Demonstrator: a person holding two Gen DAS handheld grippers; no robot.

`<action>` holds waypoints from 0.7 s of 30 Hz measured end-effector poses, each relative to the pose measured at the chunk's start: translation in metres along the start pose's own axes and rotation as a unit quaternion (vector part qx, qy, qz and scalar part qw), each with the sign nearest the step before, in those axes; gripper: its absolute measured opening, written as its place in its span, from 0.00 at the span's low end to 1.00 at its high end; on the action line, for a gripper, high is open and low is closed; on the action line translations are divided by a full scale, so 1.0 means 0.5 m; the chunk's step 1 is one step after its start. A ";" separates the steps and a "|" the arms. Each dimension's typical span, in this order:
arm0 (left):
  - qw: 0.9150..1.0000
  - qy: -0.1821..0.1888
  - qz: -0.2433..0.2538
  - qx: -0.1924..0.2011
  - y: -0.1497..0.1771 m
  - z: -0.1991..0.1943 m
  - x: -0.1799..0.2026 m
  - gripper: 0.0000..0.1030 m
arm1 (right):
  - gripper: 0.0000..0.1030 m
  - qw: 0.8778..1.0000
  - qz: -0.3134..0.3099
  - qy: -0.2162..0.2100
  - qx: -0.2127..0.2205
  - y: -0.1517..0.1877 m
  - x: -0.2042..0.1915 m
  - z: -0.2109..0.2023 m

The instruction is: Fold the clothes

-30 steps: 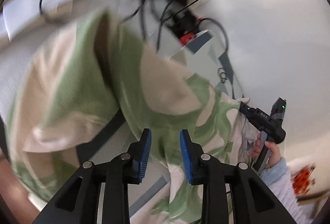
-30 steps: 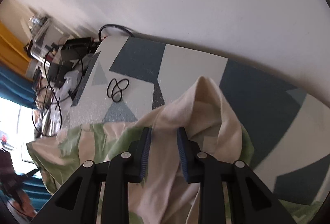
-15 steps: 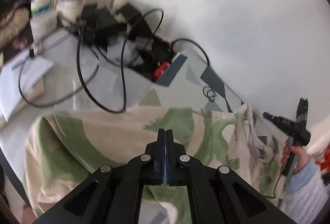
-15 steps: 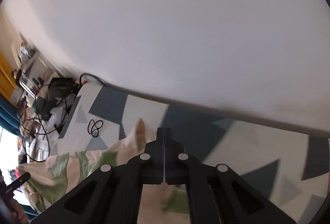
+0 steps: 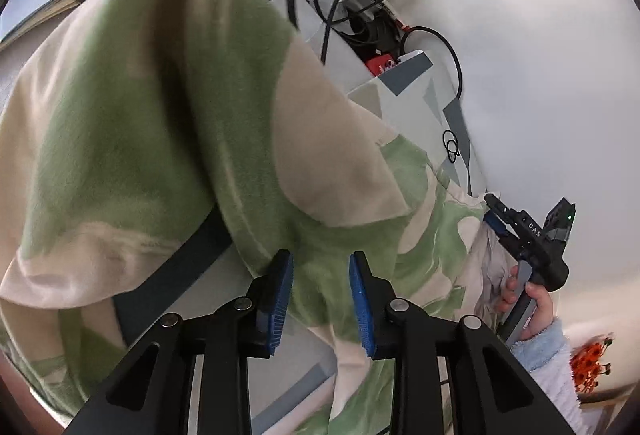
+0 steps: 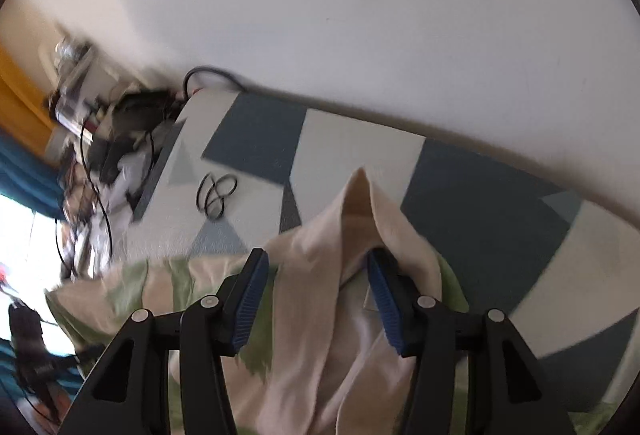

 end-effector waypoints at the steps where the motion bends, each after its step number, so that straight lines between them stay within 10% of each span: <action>1: 1.000 0.001 0.004 0.004 0.001 0.004 0.008 0.27 | 0.52 1.000 -0.005 0.001 0.002 -0.001 -0.006 0.002; 3: 1.000 0.005 0.011 0.019 0.001 0.003 0.018 0.26 | 0.02 1.000 -0.019 0.002 -0.005 -0.001 -0.023 0.010; 5: 0.998 -0.007 0.032 0.047 -0.001 -0.004 0.033 0.00 | 0.02 1.000 -0.027 0.008 -0.002 -0.001 -0.029 0.006; 14: 0.987 -0.040 0.114 0.110 -0.035 -0.027 0.133 0.00 | 0.00 0.990 0.006 0.094 0.105 -0.012 0.074 -0.168; 21: 0.993 -0.030 0.112 0.000 -0.026 0.061 0.183 0.01 | 0.02 0.991 0.012 0.114 0.074 0.002 0.147 -0.219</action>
Point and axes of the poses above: each gripper's, at about its wrist camera, not at the fingertips, and z roughly the way its jaws point, x to its right, y to its underside, the point moved 3 cm from there along z, roughly the way its jaws point
